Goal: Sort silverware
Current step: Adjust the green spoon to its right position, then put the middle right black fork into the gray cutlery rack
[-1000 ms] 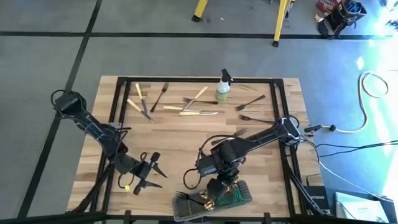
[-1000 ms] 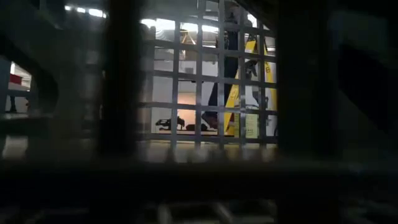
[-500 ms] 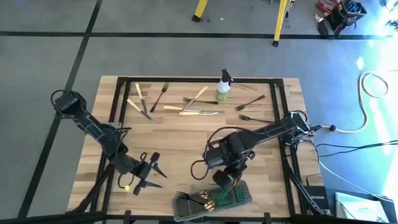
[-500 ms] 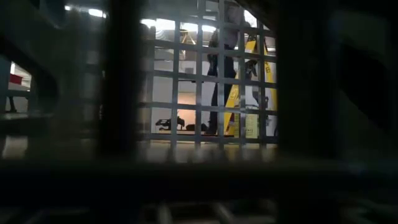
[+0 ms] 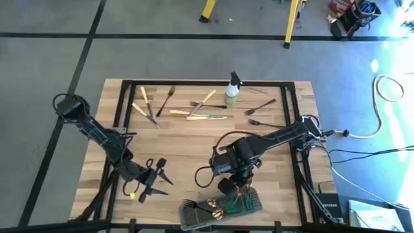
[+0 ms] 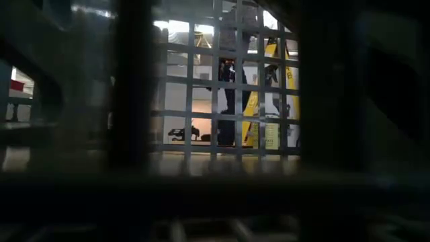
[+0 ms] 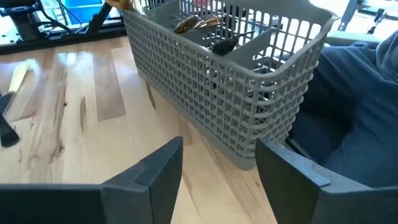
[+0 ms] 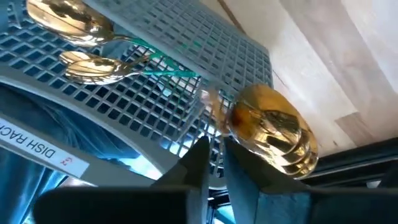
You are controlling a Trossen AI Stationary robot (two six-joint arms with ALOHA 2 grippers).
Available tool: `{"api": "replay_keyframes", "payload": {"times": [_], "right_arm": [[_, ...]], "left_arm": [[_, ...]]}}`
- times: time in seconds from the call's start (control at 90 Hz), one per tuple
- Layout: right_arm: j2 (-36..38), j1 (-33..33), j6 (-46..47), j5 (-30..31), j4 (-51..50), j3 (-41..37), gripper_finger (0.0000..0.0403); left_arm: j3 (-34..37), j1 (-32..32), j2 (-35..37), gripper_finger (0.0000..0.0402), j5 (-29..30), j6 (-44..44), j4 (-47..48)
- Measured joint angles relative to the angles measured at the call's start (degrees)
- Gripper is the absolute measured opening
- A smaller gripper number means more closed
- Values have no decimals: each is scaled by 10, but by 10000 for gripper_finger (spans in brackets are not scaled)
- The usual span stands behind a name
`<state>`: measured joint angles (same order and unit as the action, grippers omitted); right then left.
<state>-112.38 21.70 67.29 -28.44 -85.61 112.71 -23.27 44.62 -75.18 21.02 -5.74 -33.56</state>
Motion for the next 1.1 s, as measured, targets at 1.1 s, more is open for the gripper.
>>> {"api": "replay_keyframes", "payload": {"times": [1.1], "right_arm": [[123, 50, -185, 566, -25, -2, 190]], "left_arm": [[0, 99, 0, 172, 257, 60, -66]]}}
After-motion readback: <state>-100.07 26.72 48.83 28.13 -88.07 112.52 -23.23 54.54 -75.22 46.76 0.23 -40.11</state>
